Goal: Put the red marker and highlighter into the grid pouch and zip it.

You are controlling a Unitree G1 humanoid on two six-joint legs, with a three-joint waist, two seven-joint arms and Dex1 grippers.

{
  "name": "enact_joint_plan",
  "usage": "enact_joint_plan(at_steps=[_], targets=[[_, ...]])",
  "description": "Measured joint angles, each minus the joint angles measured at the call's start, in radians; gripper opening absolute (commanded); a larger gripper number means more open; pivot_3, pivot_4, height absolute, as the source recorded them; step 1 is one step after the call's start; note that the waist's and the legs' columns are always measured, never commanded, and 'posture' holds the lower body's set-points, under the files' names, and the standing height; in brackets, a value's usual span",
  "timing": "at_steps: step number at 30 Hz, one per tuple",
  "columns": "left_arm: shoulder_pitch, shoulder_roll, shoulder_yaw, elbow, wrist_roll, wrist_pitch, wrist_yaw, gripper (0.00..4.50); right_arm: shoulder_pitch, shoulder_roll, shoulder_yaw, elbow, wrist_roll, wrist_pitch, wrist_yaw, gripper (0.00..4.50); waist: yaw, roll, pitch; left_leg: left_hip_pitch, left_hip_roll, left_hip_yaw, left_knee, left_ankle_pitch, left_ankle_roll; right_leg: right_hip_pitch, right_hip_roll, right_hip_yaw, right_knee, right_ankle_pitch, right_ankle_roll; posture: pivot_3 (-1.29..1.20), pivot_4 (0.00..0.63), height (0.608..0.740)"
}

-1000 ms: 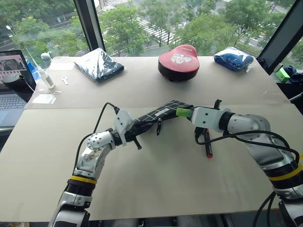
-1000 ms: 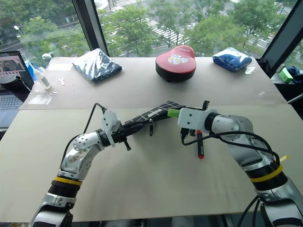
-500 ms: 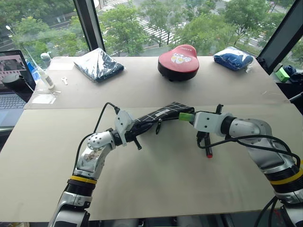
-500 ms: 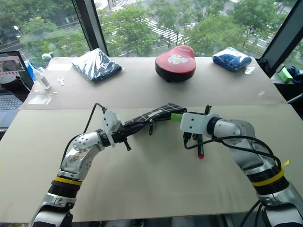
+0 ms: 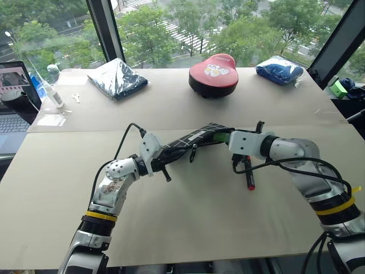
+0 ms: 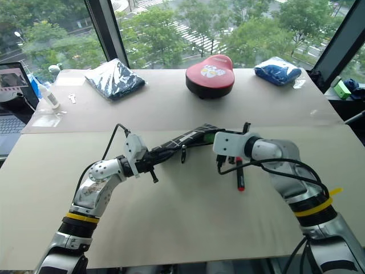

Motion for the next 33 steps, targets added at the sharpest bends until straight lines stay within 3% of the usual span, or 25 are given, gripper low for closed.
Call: enact_joint_plan(at_steps=[12,20,22,29,33], targets=[[-0.001,-0.003,-0.001,0.001,-0.001,0.000,-0.009,0.00,-0.103,0.122,0.119,0.157,-0.156,-0.276,-0.101,1.01,-0.001,0.000,0.000,0.000,0.000,0.000,0.000,0.001,-0.001,0.000,0.001,0.000,0.000,0.000,0.000,0.00,0.150,0.740],[-0.002,-0.004,0.002,0.001,-0.009,-0.001,-0.025,0.00,-0.084,0.174,0.088,0.255,-0.116,-0.529,-0.214,1.01,-0.006,0.000,0.000,0.001,0.000,0.000,0.000,0.002,-0.003,0.000,0.001,0.000,0.000,0.000,0.000,0.00,0.150,0.740],[-0.002,-0.004,0.001,0.001,-0.008,-0.001,-0.028,0.00,-0.084,0.179,0.084,0.278,-0.112,-0.552,-0.218,2.04,-0.007,0.000,0.000,0.001,0.000,0.000,0.000,0.002,-0.003,0.000,0.001,0.000,0.001,0.000,0.000,0.00,0.150,0.740],[-0.006,-0.008,0.003,0.002,-0.008,-0.001,-0.019,0.00,-0.098,0.190,0.050,0.304,-0.046,-0.519,-0.164,4.30,-0.011,0.000,0.000,0.001,0.000,0.000,-0.001,0.002,-0.003,0.000,0.002,0.000,0.001,0.000,0.000,0.00,0.150,0.740],[-0.012,-0.010,0.003,0.001,-0.008,-0.001,-0.017,0.00,-0.109,0.148,0.019,0.305,-0.008,-0.512,-0.133,4.30,-0.008,0.000,0.000,0.001,0.000,0.000,-0.001,0.002,-0.003,0.000,0.002,0.000,0.000,0.000,0.000,0.00,0.150,0.740]])
